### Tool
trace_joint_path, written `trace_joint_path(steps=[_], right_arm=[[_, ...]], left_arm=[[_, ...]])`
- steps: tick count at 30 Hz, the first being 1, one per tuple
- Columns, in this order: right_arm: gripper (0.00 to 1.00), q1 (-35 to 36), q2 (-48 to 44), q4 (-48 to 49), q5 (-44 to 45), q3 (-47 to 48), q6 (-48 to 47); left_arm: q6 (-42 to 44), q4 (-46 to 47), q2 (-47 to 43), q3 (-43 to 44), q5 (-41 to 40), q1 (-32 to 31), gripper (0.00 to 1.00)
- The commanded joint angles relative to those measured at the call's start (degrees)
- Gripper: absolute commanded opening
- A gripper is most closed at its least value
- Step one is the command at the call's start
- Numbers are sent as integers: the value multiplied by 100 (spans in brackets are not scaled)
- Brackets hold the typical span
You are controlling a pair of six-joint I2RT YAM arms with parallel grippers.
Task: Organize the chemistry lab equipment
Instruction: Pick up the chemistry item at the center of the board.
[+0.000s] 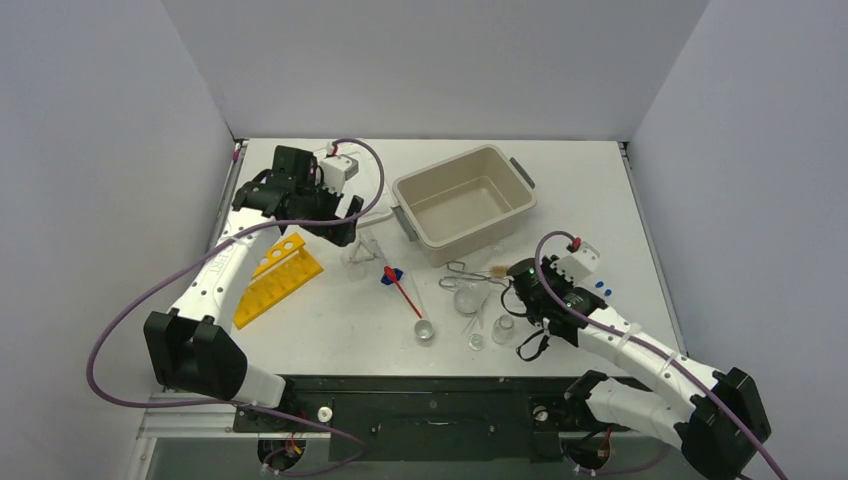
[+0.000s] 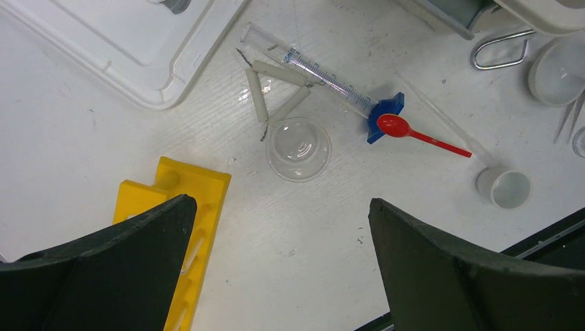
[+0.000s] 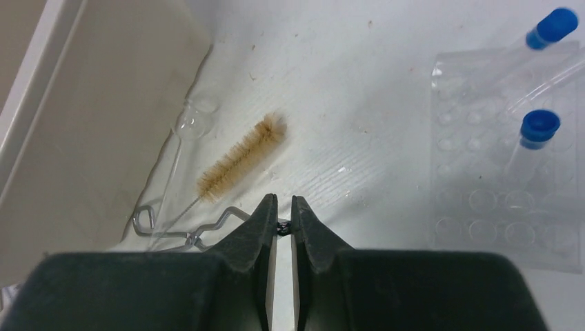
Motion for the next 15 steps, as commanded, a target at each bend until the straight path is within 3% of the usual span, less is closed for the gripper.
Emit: trace_joint_path(steps=[1,15], right_arm=[[0,-235,178,-297,428,392,-588],[0,-362,411,-247,412,1530,-1470]], left_arm=[[91,185,-212,-7,3,59,97],[140,202,-212,-33,10,133,96]])
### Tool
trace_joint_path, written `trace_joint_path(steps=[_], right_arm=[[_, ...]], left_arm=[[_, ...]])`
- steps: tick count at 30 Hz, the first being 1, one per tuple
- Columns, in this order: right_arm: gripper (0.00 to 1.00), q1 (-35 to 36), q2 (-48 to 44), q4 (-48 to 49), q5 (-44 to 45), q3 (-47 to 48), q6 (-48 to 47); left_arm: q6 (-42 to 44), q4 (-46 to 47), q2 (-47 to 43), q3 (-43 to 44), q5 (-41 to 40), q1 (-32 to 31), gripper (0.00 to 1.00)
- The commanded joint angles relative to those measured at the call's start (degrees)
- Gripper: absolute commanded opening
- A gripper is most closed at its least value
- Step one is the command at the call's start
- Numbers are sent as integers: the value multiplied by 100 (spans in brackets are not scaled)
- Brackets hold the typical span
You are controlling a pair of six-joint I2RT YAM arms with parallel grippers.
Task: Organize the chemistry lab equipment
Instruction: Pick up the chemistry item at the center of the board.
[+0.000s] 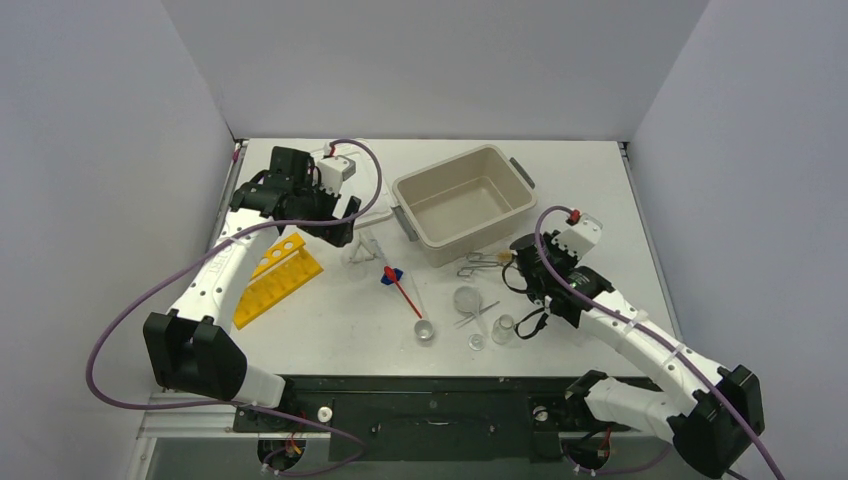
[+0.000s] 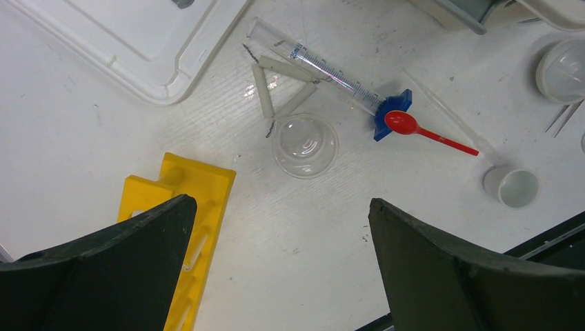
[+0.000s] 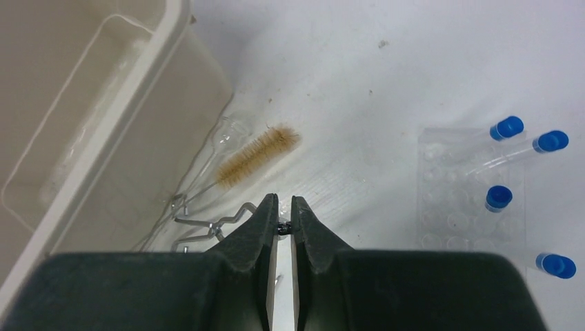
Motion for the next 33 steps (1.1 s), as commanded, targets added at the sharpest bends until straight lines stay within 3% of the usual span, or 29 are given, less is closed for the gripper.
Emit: trace_joint_path(steps=[1,25,33], right_arm=[[0,-21,132,112,121,592,-482],[0,337,972,-134,-1165,2594,-1893],[0,363,982,18,-2045,3088,-2002]], left_arm=[[76,199,-185,14,16,43,96],[105,291,-165,-35,-47,84,97],[68,247,-98,51,-7,78,97]])
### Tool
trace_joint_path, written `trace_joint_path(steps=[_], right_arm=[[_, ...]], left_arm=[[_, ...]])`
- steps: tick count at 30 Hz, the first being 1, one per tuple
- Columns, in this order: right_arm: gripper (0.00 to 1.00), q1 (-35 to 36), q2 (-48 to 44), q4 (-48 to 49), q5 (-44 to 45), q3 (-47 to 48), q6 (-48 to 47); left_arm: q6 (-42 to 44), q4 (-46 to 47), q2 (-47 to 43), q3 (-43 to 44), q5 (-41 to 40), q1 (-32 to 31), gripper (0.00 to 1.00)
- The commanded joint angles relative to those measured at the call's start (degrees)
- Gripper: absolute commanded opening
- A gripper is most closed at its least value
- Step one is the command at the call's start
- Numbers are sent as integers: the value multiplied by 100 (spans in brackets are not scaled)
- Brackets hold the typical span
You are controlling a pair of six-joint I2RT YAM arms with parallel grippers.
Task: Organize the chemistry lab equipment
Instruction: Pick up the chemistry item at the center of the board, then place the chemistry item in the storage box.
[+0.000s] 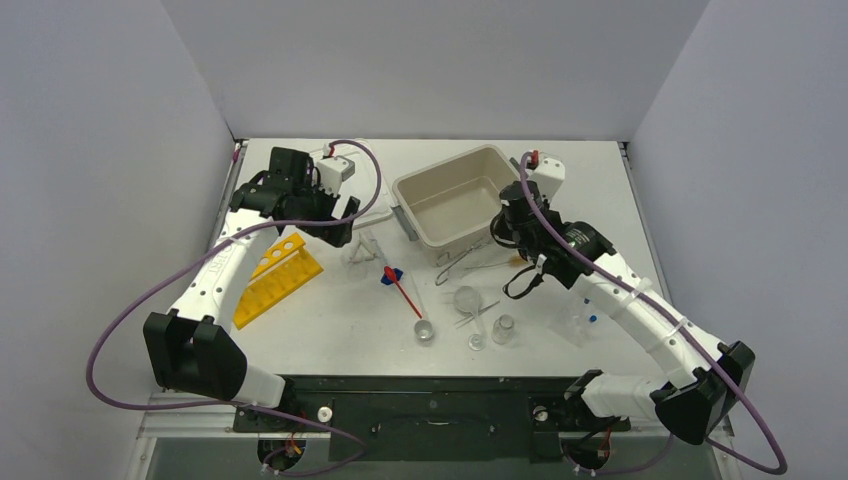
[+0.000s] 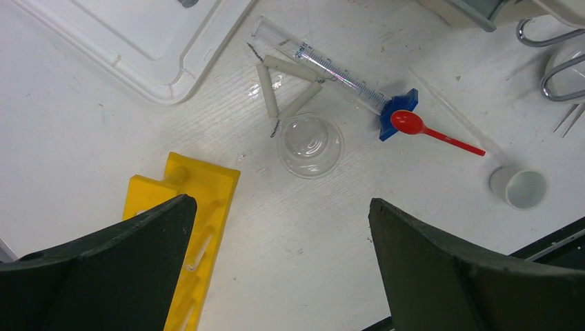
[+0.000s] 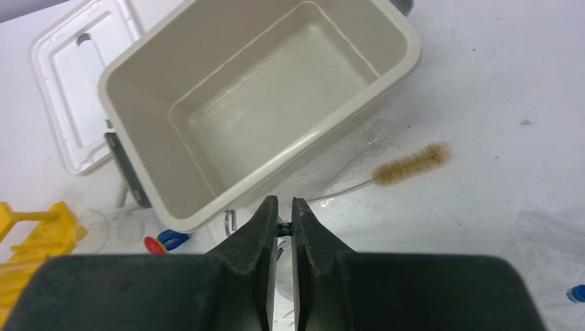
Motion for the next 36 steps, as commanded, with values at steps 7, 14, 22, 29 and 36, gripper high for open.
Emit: trace_joint_path(steps=[7,14,22,29,36], right_arm=[[0,-63,-29,214,-858,1226,-421],[0,-861,-39,266,-1738,1530,-447],[0,-1194,426,621,-1727,1681,-425],[0,-1427,1511,1088,-1446,2217,-594],[0,-1607,2851,1267,-1567,2908,-920]], left_arm=[[13,167,-88,140,-15,42,97],[17,203,-69,95,-15,49,96],[-7,239,-12,79,23,41,97],[-53,263,-12,-10,102,48,96],[-71,245,25,-27,169,33,97]])
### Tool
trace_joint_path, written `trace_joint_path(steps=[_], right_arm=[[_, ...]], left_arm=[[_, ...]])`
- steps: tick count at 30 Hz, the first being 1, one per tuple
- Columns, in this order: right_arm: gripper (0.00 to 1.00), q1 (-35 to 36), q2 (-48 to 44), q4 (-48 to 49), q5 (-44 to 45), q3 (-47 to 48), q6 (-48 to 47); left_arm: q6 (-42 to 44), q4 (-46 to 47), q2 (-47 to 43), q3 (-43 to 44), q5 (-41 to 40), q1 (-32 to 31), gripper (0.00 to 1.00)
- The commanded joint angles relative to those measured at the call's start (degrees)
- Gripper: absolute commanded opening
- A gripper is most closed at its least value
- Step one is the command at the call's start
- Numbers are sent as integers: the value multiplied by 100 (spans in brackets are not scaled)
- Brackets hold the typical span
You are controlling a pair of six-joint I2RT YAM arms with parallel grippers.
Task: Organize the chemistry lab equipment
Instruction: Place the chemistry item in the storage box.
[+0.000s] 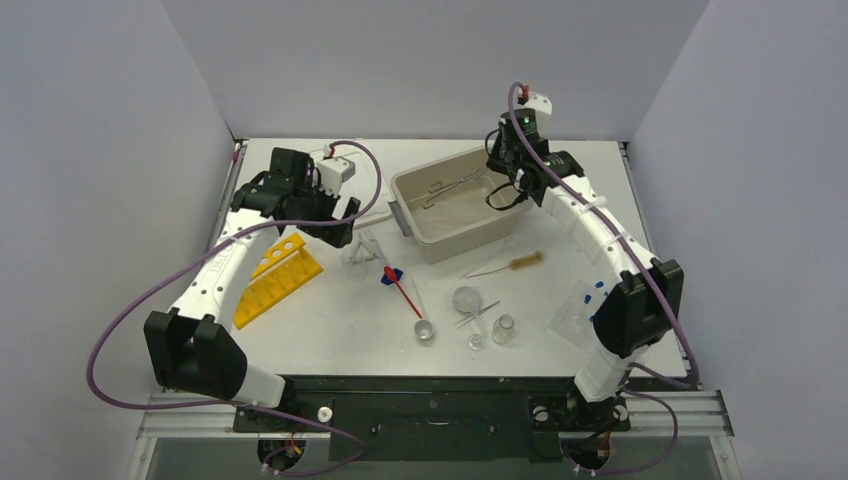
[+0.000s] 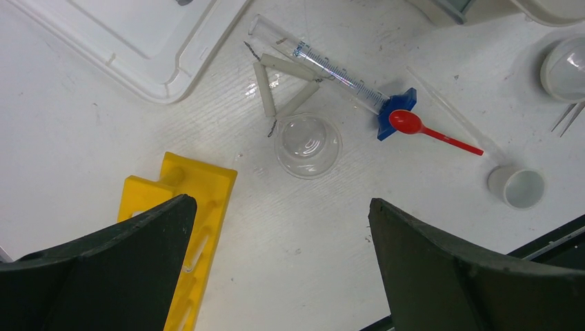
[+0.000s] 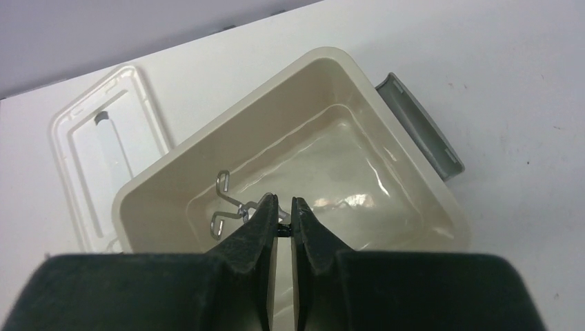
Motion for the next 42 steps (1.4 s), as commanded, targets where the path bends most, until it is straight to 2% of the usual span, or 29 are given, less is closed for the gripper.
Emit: trace_joint_path(steps=[1,9,16,21,27,33,37,42], right_arm=[[0,-118,559,541,-96,626,-245],[0,-98,1330,910,-119,578,-445],[25,-46,1350,888,351,-92,-123],[33,-54,1221,836,383,-258,-72],[42,-97,1119,12,400,345,-220],[47,-205,911,-629,725,789,-496],[47,-299,699,-667,1298,586,-649],[47,-396,598,-637,1549,191,-681]], left_arm=[[-42,221,9,-3,141,36,97],[1,204,40,-16,166,35,97],[-75,187,175,-26,221,-1,97],[-57,200,155,-43,198,-1,97],[-38,198,96,-87,161,1,96],[-18,184,14,-141,155,-3,97],[-3,194,-32,-194,131,-3,97],[12,167,-91,-202,130,2,97]])
